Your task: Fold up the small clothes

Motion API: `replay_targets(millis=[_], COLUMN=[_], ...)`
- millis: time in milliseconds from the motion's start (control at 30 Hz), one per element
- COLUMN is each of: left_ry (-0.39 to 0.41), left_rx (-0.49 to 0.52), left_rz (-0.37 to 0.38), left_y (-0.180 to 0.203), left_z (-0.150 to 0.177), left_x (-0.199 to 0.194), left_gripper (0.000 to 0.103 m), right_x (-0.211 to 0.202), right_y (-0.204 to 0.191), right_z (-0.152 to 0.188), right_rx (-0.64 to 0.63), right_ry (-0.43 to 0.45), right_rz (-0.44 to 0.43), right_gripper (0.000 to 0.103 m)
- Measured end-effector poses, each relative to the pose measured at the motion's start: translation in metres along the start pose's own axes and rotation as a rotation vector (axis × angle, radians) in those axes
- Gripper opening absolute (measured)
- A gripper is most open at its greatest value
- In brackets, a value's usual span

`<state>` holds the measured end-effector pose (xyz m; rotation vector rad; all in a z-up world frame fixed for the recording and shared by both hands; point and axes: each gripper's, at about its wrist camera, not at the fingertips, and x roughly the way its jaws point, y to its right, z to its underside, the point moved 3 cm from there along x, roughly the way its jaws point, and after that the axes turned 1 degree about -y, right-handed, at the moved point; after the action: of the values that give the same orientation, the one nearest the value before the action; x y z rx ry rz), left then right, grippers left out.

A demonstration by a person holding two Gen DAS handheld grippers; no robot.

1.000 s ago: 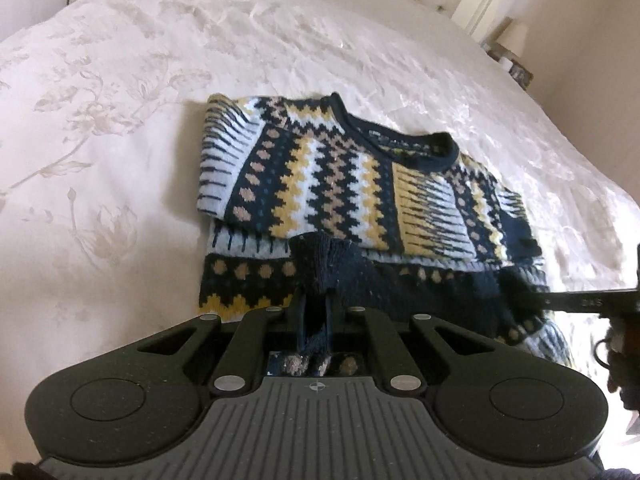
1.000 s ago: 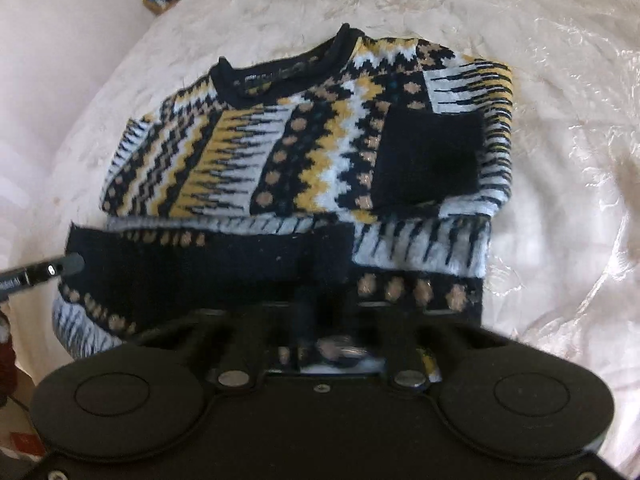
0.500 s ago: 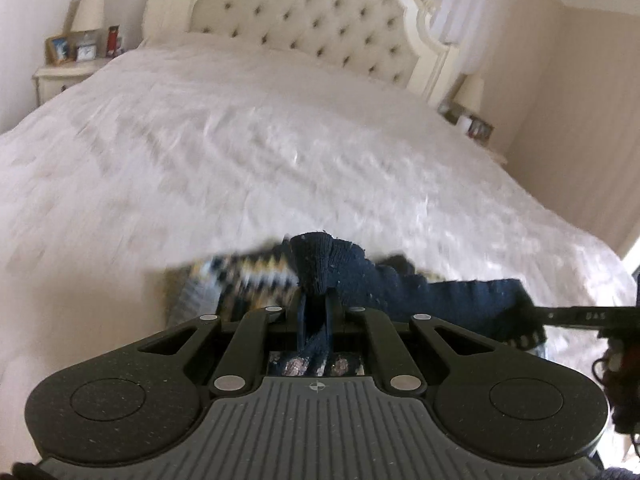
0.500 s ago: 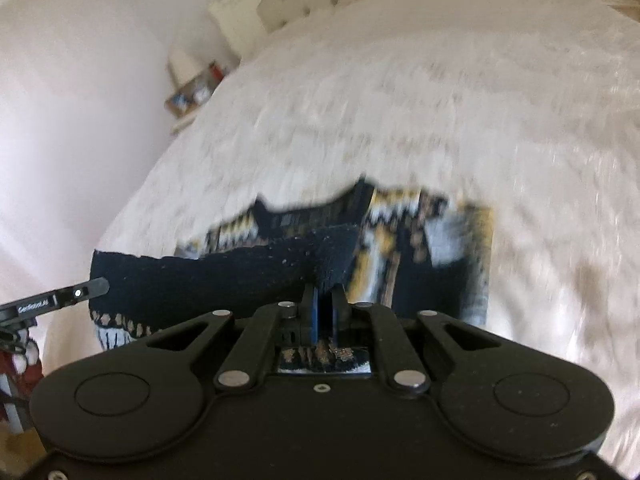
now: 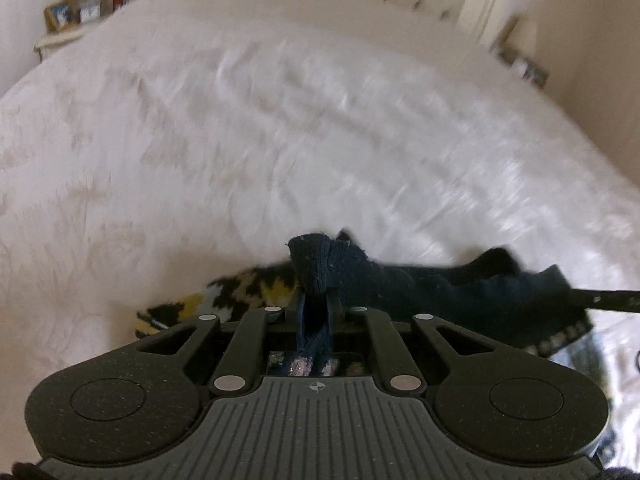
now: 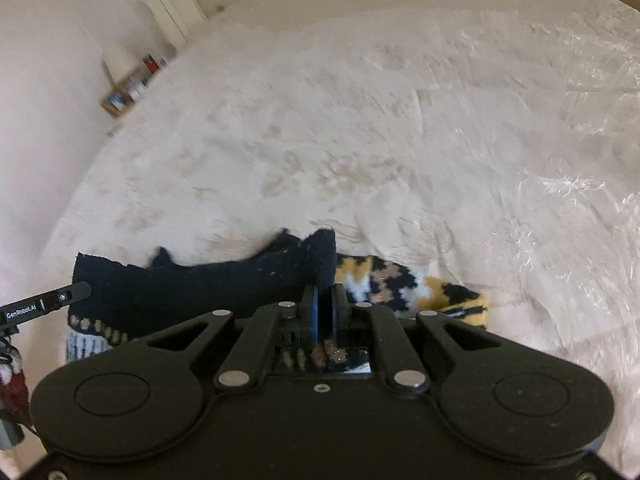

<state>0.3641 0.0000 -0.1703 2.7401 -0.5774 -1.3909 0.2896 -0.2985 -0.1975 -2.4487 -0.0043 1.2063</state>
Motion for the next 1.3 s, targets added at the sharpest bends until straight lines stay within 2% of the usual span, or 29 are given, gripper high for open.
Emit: replay_targets(millis=[100, 167, 267, 433, 467, 533, 600, 733, 800, 1033, 1100, 1300], left_ry=[-0.036, -0.066, -0.093, -0.099, -0.095, -0.079, -0.061, -0.041, -0.043, -0.095, -0.115, -0.178], left_rx=[-0.021, -0.052, -0.083, -0.053, -0.053, -0.065, -0.083, -0.095, -0.089, -0.08, -0.058, 0.005], left_rz=[-0.068, -0.097, -0.1, -0.095, -0.101, -0.11, -0.114, -0.115, -0.109, -0.1, -0.096, -0.074], left_y=[-0.009, -0.019, -0.032, -0.035, -0.035, -0.037, -0.039, -0.038, -0.035, -0.017, -0.01, 0.007], left_z=[0.001, 0.001, 0.002, -0.004, -0.005, -0.006, -0.006, -0.002, 0.004, 0.046, 0.063, 0.102], left_x=[0.016, 0.025, 0.033, 0.031, 0.028, 0.019, 0.006, -0.023, -0.037, -0.072, -0.076, -0.073], left_gripper=[0.012, 0.028, 0.034, 0.037, 0.037, 0.037, 0.037, 0.041, 0.044, 0.045, 0.045, 0.045], right_x=[0.01, 0.016, 0.021, 0.024, 0.022, 0.022, 0.014, -0.008, -0.021, -0.059, -0.063, -0.073], right_y=[0.009, 0.016, 0.023, 0.028, 0.028, 0.027, 0.024, 0.02, 0.017, 0.002, -0.005, -0.03], right_z=[0.004, 0.008, 0.012, 0.016, 0.016, 0.013, 0.011, 0.011, 0.014, 0.042, 0.054, 0.093], right_rx=[-0.002, 0.004, 0.015, 0.016, 0.016, 0.016, 0.016, 0.027, 0.038, 0.069, 0.073, 0.029], right_ry=[-0.03, -0.045, -0.055, -0.062, -0.062, -0.05, -0.027, 0.017, 0.041, 0.052, 0.035, -0.038], right_rz=[0.042, 0.076, 0.111, 0.122, 0.121, 0.12, 0.118, 0.103, 0.085, 0.047, 0.037, -0.006], right_gripper=[0.018, 0.021, 0.021, 0.021, 0.026, 0.042, 0.064, 0.07, 0.08, 0.084, 0.088, 0.088])
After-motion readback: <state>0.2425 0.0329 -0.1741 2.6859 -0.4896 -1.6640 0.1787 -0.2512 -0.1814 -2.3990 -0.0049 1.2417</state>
